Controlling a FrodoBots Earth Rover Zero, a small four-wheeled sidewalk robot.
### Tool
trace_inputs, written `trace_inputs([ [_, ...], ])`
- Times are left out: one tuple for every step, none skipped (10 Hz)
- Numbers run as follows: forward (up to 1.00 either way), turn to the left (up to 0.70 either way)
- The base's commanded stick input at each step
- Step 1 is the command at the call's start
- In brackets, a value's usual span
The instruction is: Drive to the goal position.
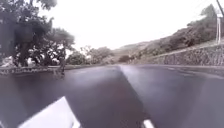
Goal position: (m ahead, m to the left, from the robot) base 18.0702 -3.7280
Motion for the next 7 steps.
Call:
trace_inputs([
  [0.7,0.0],
  [0.7,0.0],
  [0.7,0.0],
  [0.7,0.0],
  [0.7,0.0],
  [0.7,0.0],
  [0.7,0.0],
])
